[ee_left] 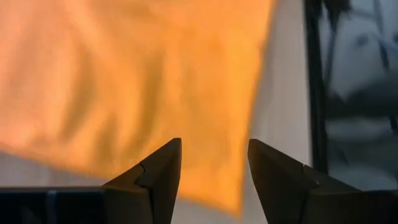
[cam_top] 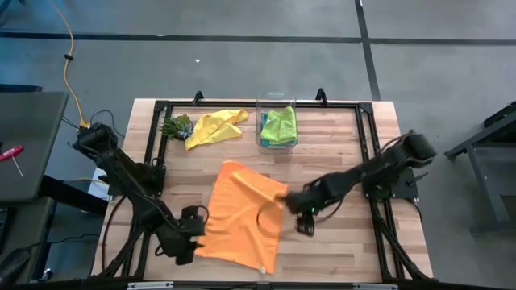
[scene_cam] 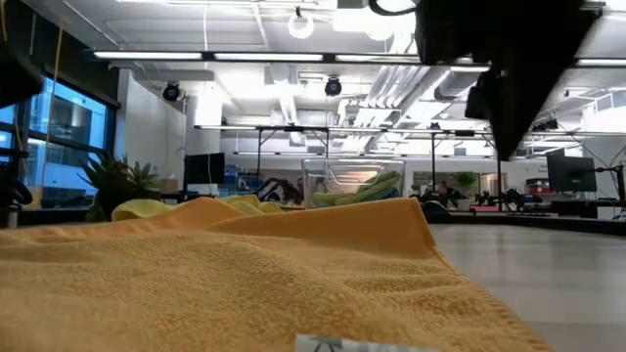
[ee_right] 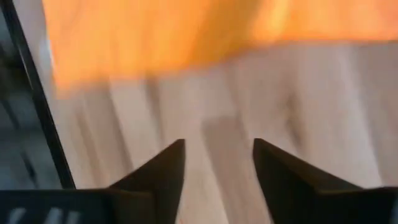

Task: Fold microfiber towels
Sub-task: Fold the orange microfiber cloth

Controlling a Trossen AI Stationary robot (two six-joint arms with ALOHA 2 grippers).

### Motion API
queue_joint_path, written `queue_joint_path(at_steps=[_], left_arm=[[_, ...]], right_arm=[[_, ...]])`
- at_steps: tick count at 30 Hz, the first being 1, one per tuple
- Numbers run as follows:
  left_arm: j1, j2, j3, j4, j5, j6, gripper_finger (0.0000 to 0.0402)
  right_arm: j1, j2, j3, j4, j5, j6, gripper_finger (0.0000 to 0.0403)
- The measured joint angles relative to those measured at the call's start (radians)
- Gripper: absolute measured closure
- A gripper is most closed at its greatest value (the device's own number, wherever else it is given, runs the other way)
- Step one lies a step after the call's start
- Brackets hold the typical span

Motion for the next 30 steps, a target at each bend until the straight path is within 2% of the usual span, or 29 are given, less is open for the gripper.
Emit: queue_joint_path(at_steps=[3,6,8,12,17,23,30], left_arm=[[0.042,0.002,-0.001,0.003,-0.095,0.008,0.0227],[0.095,0.004,-0.002,-0.018,-0.174,0.060,0.0227],[0.140,0.004,0.000,-0.033,-0.198,0.130,0.0227],[0.246,0.004,-0.006,-0.105,-0.186,0.244,0.0227],[0.352,0.004,-0.009,-0.082,-0.123,0.244,0.0227],[0.385,0.004,-0.008,0.049,-0.112,0.119,0.0227],[0.389,0.004,-0.007,0.189,-0.067,0.143,0.0227]], right_arm=[[-0.051,-0.127,-0.151,0.203,0.109,0.170,0.0272],[-0.090,-0.200,-0.243,0.385,0.194,0.220,0.0358],[-0.113,-0.204,-0.272,0.398,0.234,0.212,0.0390],[-0.160,-0.148,-0.289,0.410,0.276,0.191,0.0384],[-0.201,-0.035,-0.286,0.550,0.252,0.137,0.0397],[-0.229,0.062,-0.281,0.573,0.256,0.103,0.0402],[-0.256,0.114,-0.280,0.569,0.197,0.043,0.0402]])
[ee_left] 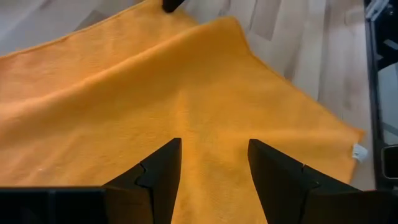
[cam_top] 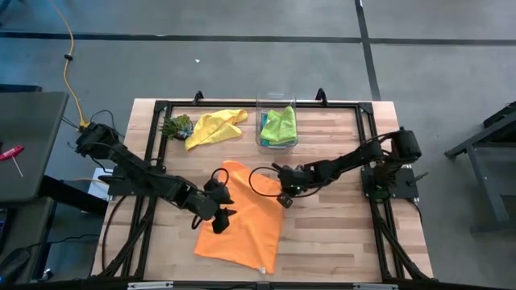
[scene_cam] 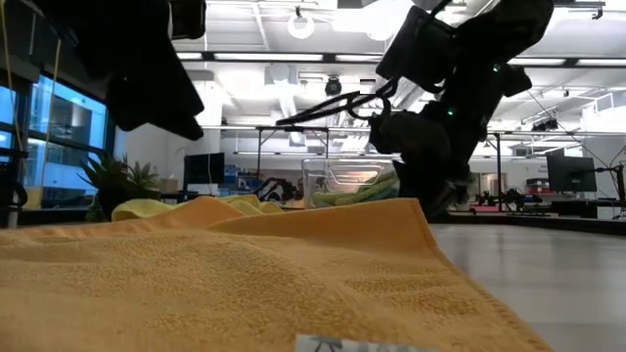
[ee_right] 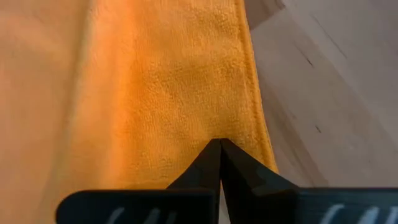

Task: Fold microfiber towels
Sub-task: Fold the orange microfiber cloth

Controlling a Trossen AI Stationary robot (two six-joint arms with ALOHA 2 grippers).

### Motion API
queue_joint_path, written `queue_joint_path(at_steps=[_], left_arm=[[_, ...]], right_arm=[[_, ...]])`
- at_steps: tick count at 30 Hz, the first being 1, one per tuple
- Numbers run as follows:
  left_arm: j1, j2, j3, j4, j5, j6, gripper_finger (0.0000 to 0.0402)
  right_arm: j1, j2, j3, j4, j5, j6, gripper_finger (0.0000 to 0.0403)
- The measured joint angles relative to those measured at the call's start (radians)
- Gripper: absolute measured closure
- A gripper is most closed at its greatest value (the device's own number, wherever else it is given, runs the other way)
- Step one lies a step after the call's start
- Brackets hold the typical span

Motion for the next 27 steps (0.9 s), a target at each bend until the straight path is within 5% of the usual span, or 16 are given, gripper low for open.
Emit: queue_joint_path(at_steps=[16,21,27], left_arm=[[0.004,0.000,0.005,0.049,0.012,-0.022,0.0227],[0.024,0.000,0.005,0.046,0.017,-0.015,0.0227],[0.092,-0.084,0.005,-0.060,0.148,0.111,0.0227]], right_arm=[[-0.178,-0.023,0.076,-0.312,0.095,-0.485,0.0403],[-0.217,-0.054,0.112,-0.334,0.094,-0.533,0.0403],[-0.204,-0.200,0.123,-0.410,0.088,-0.483,0.0403]])
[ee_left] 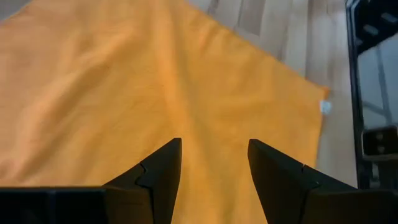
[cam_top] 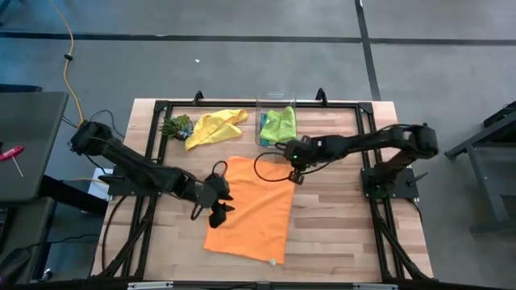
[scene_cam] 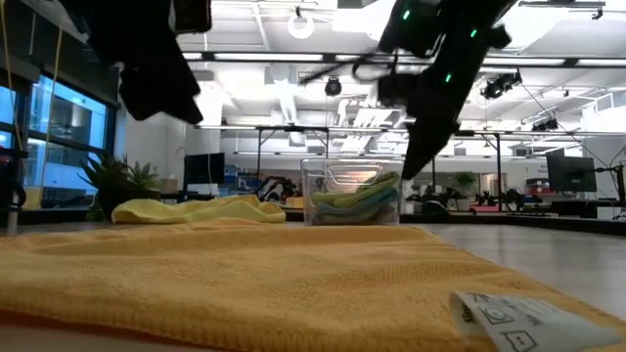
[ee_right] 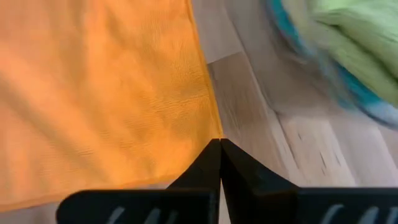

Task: Fold microfiber towels
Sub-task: Fold the orange microfiber cloth

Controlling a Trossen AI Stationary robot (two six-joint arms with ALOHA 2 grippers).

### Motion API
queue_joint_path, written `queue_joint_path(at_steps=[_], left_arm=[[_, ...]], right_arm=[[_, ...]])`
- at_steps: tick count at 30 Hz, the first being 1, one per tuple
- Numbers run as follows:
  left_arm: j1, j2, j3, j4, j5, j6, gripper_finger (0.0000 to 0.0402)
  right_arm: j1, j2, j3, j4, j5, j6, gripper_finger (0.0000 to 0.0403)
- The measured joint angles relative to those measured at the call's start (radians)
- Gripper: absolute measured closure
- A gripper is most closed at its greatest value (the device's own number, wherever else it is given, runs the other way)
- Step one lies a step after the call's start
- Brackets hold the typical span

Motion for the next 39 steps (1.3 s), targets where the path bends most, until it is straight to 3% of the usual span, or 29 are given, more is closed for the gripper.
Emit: queue_joint_path(at_steps=[6,13,16,22,31,39], left_arm=[[0.001,-0.172,0.000,-0.138,0.029,0.087,0.0227],[-0.250,-0.234,-0.003,-0.277,0.044,0.118,0.0227],[-0.397,-0.194,-0.004,-0.321,0.017,0.149,0.0227],[-0.572,-0.031,0.000,-0.171,-0.138,0.420,0.0227],[-0.601,0.180,0.000,-0.093,-0.097,0.428,0.0227],[-0.598,0.275,0.000,-0.020,-0.245,0.521,0.0227]], right_arm=[[0.143,-0.160,0.000,-0.057,-0.020,0.201,0.0403],[0.427,-0.187,0.000,0.099,-0.021,0.426,0.0403],[0.514,-0.161,0.000,0.187,-0.018,0.443,0.0403],[0.577,-0.117,0.000,0.242,0.053,0.525,0.0403],[0.568,-0.118,0.000,0.241,0.043,0.575,0.0402],[0.556,-0.118,0.000,0.241,0.050,0.570,0.0402]])
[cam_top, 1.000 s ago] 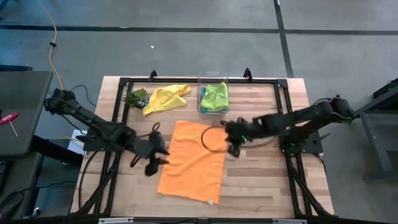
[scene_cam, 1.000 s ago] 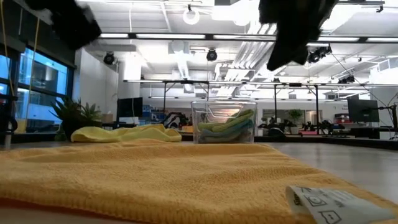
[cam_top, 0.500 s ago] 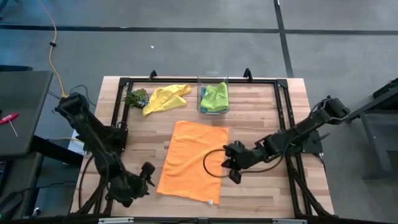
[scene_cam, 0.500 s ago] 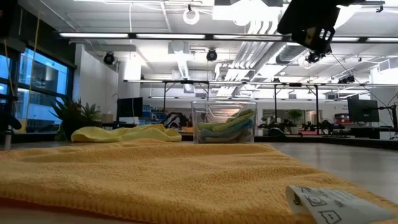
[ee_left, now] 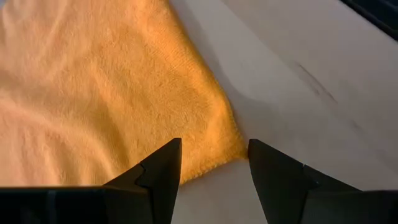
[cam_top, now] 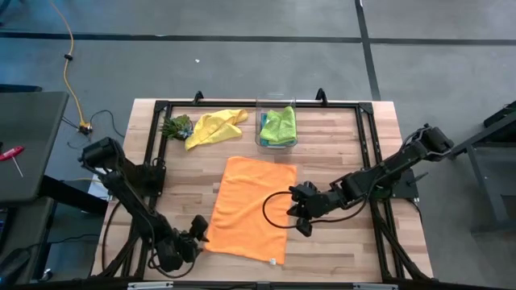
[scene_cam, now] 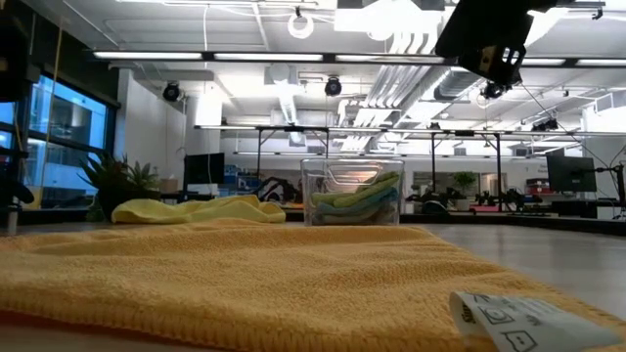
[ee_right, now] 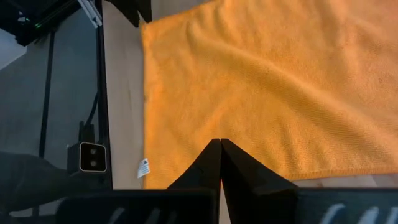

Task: Fold microfiber towels
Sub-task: Fold the orange microfiber cloth

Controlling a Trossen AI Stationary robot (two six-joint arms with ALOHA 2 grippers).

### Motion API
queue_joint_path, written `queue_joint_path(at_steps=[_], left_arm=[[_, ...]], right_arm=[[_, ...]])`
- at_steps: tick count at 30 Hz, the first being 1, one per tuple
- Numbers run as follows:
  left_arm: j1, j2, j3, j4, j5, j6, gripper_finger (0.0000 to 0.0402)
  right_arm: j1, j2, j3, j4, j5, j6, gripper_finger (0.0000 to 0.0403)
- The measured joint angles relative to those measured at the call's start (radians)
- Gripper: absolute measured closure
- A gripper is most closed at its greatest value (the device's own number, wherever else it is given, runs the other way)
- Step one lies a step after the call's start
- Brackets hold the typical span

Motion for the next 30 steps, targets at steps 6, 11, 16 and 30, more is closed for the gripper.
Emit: queue_joint_path(at_steps=[6,11,16,30], left_arm=[[0.000,0.032,0.001,0.033,0.013,0.012,0.0227],[-0.009,0.033,0.001,0.008,0.018,0.014,0.0227],[-0.008,0.033,0.001,0.007,-0.042,0.061,0.0227],[0.009,0.041,0.020,0.010,-0.054,0.083,0.0241]], right_arm=[[-0.001,0.000,0.000,-0.004,-0.001,0.000,0.0402],[-0.001,0.000,0.000,-0.004,-0.001,0.000,0.0402],[-0.001,0.000,0.000,-0.007,0.018,0.000,0.0402],[-0.001,0.000,0.000,-0.008,0.054,0.007,0.0402]])
